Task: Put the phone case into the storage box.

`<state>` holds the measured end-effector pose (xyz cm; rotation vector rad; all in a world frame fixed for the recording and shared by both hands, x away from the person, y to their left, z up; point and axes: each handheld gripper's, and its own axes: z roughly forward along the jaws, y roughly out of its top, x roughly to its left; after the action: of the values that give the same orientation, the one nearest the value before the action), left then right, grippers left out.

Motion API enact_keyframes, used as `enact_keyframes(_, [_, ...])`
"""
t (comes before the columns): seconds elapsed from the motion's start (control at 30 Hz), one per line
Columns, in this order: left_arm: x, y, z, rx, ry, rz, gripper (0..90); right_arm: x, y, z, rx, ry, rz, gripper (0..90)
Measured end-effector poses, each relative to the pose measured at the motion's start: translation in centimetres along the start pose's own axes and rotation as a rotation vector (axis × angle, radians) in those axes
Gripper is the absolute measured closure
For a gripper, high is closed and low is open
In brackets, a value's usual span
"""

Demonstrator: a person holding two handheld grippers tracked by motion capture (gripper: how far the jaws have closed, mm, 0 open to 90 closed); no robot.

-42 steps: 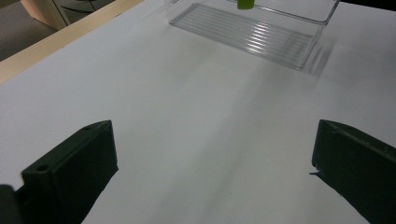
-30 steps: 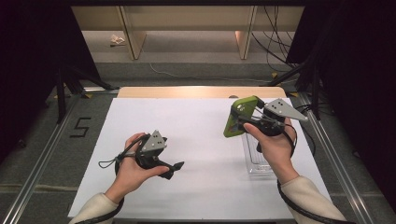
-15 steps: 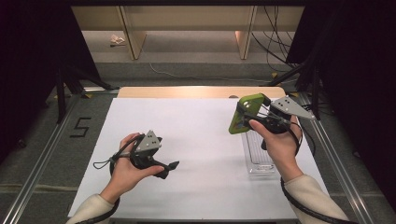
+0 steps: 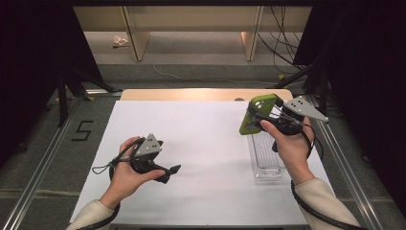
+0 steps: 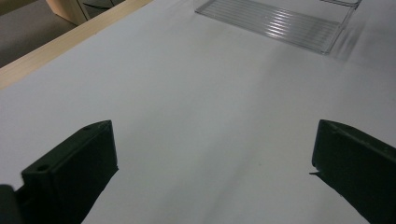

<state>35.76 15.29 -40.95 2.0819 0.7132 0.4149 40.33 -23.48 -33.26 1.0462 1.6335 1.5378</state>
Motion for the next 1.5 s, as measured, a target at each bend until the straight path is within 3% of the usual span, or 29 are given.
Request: enact_keyframes(1.5, [0.7,-0.5,-0.6,-0.008,0.025,-0.008,0.0,-2.4,0.0,-0.1,0.003,-0.088,-0.011,16.9])
